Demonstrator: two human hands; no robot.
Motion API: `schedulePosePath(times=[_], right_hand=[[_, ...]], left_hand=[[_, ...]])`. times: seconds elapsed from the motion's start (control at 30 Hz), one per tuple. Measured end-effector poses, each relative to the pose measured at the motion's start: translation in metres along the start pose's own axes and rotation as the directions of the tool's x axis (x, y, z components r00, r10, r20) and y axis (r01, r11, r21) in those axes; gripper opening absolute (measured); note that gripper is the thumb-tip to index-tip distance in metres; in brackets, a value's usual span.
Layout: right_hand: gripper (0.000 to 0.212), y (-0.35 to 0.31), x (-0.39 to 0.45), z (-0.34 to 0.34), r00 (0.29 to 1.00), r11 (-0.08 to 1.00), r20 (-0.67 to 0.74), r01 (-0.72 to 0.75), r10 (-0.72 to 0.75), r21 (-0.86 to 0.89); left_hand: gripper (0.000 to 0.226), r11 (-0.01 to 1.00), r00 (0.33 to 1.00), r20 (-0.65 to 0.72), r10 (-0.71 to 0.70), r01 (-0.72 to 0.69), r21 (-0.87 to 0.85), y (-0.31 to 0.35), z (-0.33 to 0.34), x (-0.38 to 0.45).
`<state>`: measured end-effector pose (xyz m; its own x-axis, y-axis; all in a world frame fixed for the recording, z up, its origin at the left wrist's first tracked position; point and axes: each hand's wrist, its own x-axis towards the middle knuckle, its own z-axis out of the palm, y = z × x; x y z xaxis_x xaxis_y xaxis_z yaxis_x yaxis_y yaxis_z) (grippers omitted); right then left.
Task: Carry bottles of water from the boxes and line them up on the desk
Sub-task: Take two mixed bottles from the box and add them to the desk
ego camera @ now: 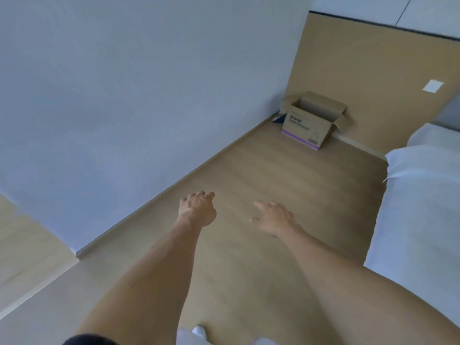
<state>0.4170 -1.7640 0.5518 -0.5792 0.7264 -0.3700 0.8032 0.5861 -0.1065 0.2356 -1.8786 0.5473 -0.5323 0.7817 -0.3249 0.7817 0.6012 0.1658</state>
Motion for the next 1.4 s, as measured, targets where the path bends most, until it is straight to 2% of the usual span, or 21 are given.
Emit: schedulePosePath(times=[0.27,0.47,0.87,1.17,1.4], right_hand=[[0.062,0.027,0.091,-0.041,0.981,0.979,0.011,-0.196,0.196,0.051],[0.060,0.071,0.180,-0.063,0.963,0.958,0.030,-0.270,0.268,0.099],[0.060,0.168,0.388,-0.167,0.957,0.944,0.035,-0.290,0.288,0.158],[0.058,0.222,0.512,-0.217,0.954,0.935,0.032,-0.298,0.297,0.194],[0.062,0.283,0.630,-0.267,0.915,0.900,0.039,-0.402,0.401,0.167]], left_hand=[[0.052,0.980,0.981,0.047,0.190,-0.192,0.055,0.046,-0.038,0.132],[0.052,0.955,0.962,0.074,0.264,-0.271,0.118,0.098,-0.054,0.229],[0.053,0.933,0.951,0.060,0.302,-0.308,0.186,0.205,-0.136,0.455],[0.051,0.903,0.923,0.075,0.377,-0.384,0.190,0.272,-0.164,0.597],[0.048,0.862,0.880,0.082,0.468,-0.475,0.177,0.329,-0.194,0.747]])
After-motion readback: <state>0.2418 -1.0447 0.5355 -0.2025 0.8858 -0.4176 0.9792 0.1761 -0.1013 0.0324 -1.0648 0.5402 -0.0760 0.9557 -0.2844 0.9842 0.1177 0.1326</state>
